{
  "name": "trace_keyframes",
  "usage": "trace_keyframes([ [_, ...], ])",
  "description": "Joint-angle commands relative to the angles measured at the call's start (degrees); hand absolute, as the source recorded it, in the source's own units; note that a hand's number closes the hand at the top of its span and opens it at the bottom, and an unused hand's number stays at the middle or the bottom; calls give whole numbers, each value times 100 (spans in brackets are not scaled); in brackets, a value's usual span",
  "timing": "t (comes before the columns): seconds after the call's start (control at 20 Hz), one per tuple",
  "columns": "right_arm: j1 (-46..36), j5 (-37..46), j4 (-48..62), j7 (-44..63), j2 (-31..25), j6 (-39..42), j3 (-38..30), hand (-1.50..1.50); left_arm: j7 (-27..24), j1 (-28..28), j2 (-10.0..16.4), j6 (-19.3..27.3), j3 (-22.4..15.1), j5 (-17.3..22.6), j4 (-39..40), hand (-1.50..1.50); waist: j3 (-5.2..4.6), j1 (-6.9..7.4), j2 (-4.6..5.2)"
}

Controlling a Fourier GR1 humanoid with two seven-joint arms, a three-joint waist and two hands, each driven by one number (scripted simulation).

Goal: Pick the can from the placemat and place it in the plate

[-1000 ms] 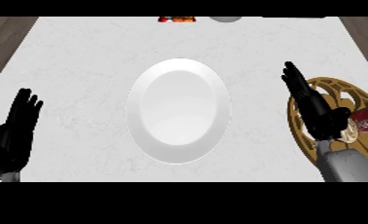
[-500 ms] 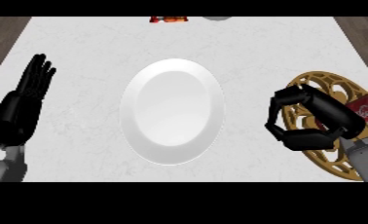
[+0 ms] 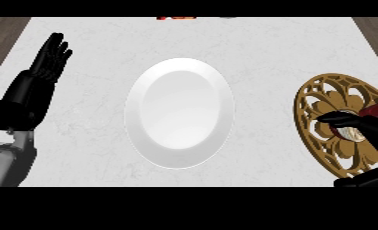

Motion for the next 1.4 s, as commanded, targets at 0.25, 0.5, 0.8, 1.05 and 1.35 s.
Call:
trace_keyframes([
  [0.25, 36, -352, -59, -380, -1395, 638, -1373, -150, 417, -135, -110, 43, -52, -252, -310, 0, -13, 63, -6],
  [0.5, -45, 542, -148, 424, -2457, 297, -1421, -150, 384, -237, -58, -75, 82, -173, -137, 0, -18, 64, 1],
  [0.8, -172, 1711, -270, 878, -3478, 450, -1050, -150, 132, -133, -215, -87, -20, -310, -108, 0, -20, 186, 28],
  [1.05, -149, 2397, -427, 1132, -3387, 570, -561, -150, 567, -607, -290, -58, 44, -344, -3, 0, -13, 158, 28],
  [1.35, -672, 3333, -158, 1537, -2720, 502, -218, -150, 379, -537, -413, -361, 135, -422, 151, 0, -13, 209, 37],
])
